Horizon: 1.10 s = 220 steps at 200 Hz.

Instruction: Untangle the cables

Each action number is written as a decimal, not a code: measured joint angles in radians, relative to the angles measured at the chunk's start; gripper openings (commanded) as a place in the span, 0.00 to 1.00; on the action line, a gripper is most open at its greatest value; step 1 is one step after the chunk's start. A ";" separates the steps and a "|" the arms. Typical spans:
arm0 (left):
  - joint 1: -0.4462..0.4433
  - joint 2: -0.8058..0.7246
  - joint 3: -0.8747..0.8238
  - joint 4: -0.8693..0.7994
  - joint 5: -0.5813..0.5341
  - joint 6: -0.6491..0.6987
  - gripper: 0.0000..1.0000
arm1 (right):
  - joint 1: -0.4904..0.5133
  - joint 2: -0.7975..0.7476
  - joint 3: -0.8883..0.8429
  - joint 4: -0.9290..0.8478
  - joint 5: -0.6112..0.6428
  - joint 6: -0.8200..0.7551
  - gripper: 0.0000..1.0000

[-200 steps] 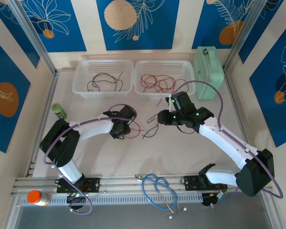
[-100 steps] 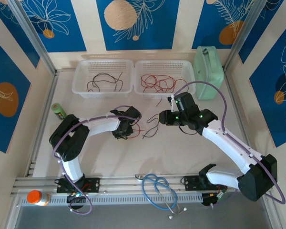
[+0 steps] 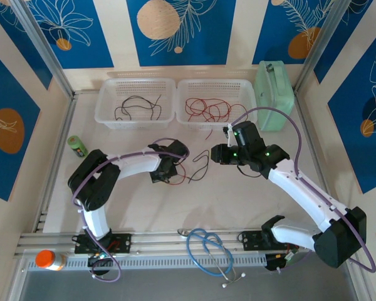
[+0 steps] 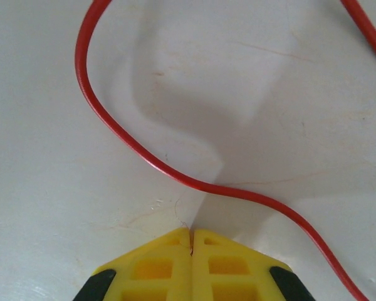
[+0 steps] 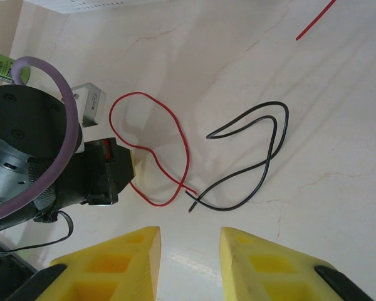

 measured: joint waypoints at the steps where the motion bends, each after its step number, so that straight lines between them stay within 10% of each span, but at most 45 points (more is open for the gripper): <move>1: 0.000 0.000 0.001 -0.002 -0.001 0.000 0.00 | 0.000 0.000 0.000 0.000 0.000 0.000 0.31; 154: 0.017 -0.186 0.539 -0.319 -0.095 0.367 0.00 | 0.010 0.122 -0.184 0.307 -0.324 -0.074 0.39; 220: 0.060 -0.157 0.906 -0.399 -0.096 0.524 0.00 | 0.094 0.307 -0.060 0.283 -0.277 -0.272 0.38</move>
